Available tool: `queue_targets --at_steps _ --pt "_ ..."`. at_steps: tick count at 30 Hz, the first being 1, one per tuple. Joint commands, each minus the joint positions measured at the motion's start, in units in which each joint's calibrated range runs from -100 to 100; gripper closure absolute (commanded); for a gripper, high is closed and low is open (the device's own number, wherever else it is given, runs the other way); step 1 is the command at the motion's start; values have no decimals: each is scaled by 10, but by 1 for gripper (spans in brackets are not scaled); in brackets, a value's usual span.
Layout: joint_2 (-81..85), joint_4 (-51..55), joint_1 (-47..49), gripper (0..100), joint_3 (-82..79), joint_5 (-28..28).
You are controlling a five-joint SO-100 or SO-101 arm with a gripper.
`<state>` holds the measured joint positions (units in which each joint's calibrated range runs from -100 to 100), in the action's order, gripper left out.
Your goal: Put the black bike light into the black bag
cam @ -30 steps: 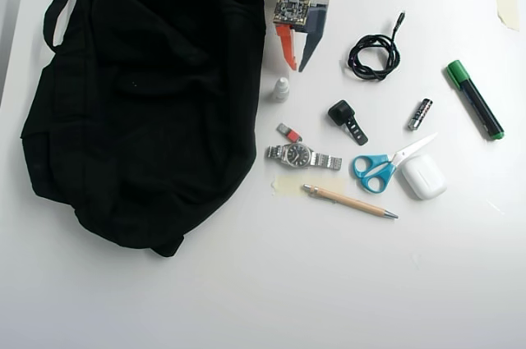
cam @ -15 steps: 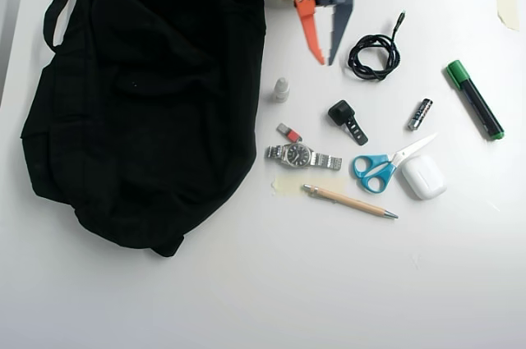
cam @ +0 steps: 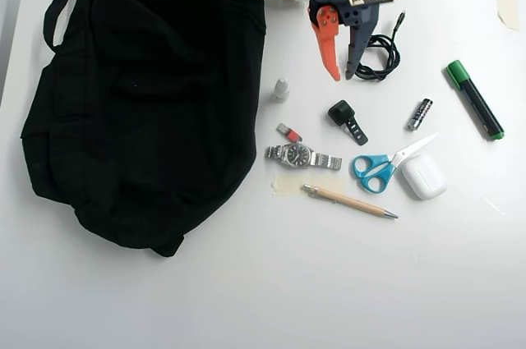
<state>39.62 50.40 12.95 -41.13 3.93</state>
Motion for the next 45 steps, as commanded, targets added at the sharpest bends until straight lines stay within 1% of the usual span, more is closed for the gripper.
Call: queue_targets --at_steps 1,3,5,9,11,13,15,18,21,24,29,34,36,42,45 --pt "-51 2 9 94 67 16" --pt "-74 1 24 94 59 59" --pt "-107 -8 36 94 59 84" --pt "-161 -50 31 94 46 85" --pt "-177 -93 31 93 24 85" --pt "-182 -131 31 90 4 85" --pt "-183 -145 31 84 -15 84" --pt "-183 -145 28 75 -38 68" --pt "-183 -145 24 70 -55 53" --pt "-183 -145 28 69 -60 39" --pt "-184 -145 55 69 -65 38" --pt "-212 -158 65 60 -76 38" --pt "-228 -166 66 59 -71 37" --pt "-239 -217 97 59 -77 5" --pt "-245 -236 121 60 -76 -21"
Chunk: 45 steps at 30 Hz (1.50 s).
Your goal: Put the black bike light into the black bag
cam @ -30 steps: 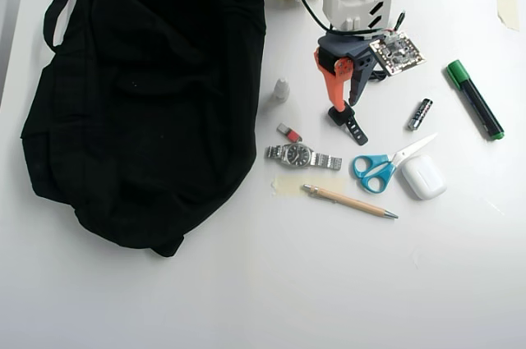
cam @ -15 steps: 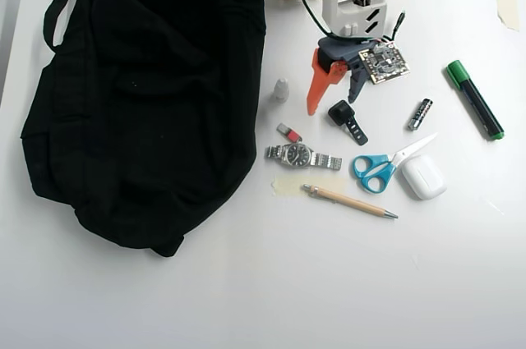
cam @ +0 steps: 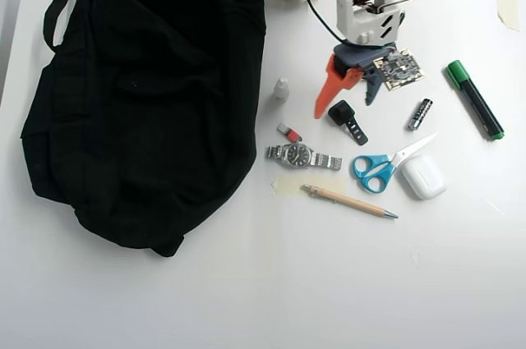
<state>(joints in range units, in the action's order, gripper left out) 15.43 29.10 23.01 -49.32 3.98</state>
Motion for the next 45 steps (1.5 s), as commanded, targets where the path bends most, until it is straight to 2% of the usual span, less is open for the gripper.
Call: queue_targets --at_steps 1,5,13,19,33,45 --pt "-9 -28 28 61 7 -30" --pt "-28 -46 53 60 5 -54" --pt "-31 -53 34 61 -19 -57" --pt "-31 -149 12 57 -99 -56" --pt "-64 -174 11 57 -99 -56" --pt "-87 -194 9 61 -85 -57"
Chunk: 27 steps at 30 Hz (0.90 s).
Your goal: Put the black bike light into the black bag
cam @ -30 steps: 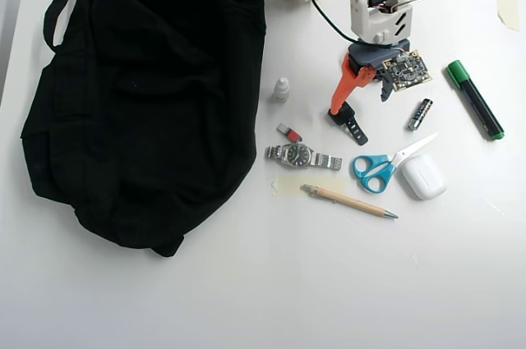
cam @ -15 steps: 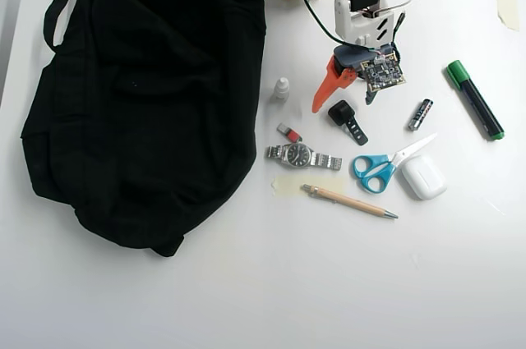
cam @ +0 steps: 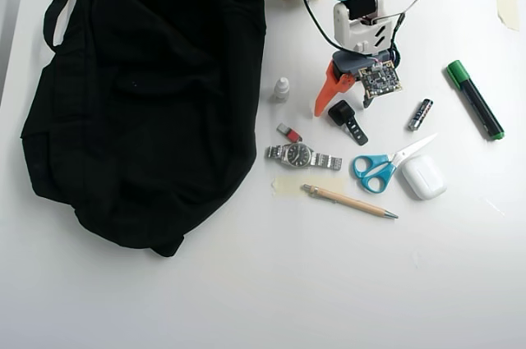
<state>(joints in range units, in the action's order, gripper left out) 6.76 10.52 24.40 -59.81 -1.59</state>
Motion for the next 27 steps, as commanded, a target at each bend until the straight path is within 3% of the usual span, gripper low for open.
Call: queue_targets --at_steps 1,17,27 --pt "0 -8 -8 61 20 -1" --pt "-17 -9 -11 70 30 -1" --pt "-14 -10 -8 90 30 -1"
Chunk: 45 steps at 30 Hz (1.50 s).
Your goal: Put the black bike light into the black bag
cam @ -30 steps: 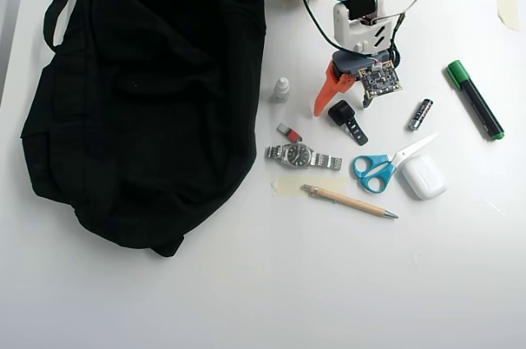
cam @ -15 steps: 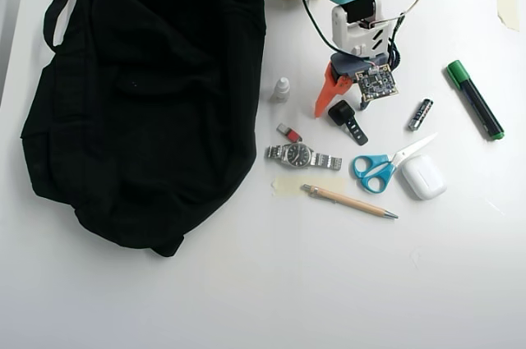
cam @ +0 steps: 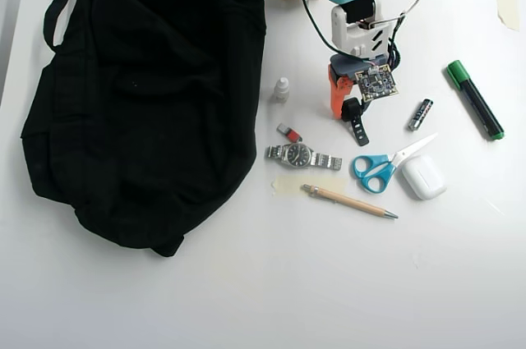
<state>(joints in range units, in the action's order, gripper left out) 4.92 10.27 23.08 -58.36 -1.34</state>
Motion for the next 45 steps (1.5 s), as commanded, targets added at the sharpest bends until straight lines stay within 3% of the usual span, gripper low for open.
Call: queue_targets --at_steps 1,4,12,16,17,20,25,31,38,45 --pt "6 -8 5 92 15 -3" --pt "10 -29 7 98 8 -3" --pt "87 -8 -16 98 15 14" --pt "194 117 -36 98 62 45" --pt "236 221 -49 98 114 51" --pt "277 371 -80 98 186 61" --pt "304 470 -138 98 238 114" --pt "308 450 -282 98 240 130" --pt "306 381 -384 98 205 189" --pt "269 331 -469 98 205 184"
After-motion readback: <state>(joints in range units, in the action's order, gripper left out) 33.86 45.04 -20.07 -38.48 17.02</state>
